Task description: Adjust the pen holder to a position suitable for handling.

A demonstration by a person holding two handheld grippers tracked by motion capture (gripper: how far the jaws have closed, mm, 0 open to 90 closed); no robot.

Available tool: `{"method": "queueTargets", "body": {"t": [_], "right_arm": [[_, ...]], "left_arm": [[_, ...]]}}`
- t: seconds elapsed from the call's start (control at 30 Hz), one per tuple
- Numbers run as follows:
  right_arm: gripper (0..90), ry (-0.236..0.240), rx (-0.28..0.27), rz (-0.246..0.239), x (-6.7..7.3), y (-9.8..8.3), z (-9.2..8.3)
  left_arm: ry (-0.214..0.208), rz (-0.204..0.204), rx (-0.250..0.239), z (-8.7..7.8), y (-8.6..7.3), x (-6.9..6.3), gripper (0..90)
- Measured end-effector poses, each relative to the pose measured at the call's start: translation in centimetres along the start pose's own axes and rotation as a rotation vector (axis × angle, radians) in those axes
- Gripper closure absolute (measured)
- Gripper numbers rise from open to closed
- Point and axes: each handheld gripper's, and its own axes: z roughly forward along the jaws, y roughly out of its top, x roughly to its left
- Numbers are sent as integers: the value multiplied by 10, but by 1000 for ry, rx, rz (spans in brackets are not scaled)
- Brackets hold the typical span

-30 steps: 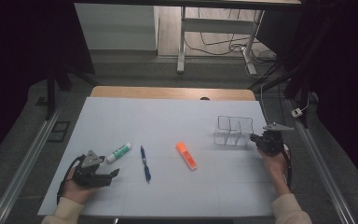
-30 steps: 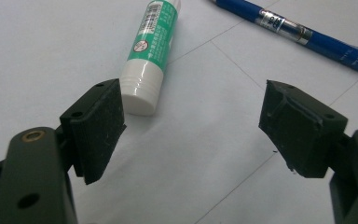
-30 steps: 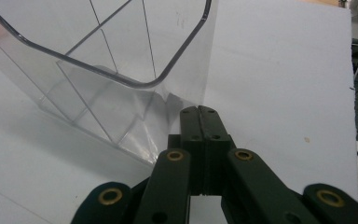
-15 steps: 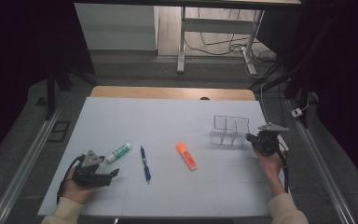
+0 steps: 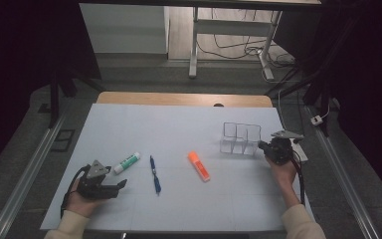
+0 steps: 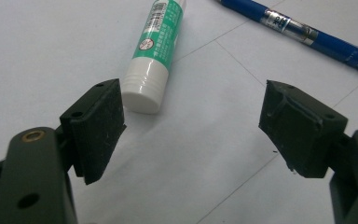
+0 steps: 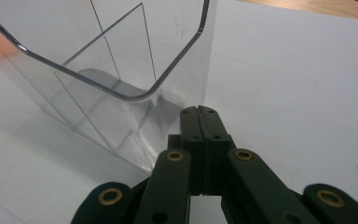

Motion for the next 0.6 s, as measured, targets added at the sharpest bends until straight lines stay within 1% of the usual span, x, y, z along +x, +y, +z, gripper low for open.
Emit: {"method": "queueTargets", "body": {"t": [0.13, 0.33, 0.5, 0.6], "right_arm": [[893, 5, 3, 3, 3, 1, 3], [893, 16, 10, -11, 10, 3, 8], [893, 28, 11, -23, 20, 9, 15], [893, 34, 9, -25, 23, 10, 19]], "left_arm": [[-2, 2, 3, 1, 0, 1, 222], [-3, 2, 1, 0, -1, 1, 223], [-4, 5, 2, 0, 0, 1, 223], [-3, 5, 2, 0, 0, 1, 223]]}}
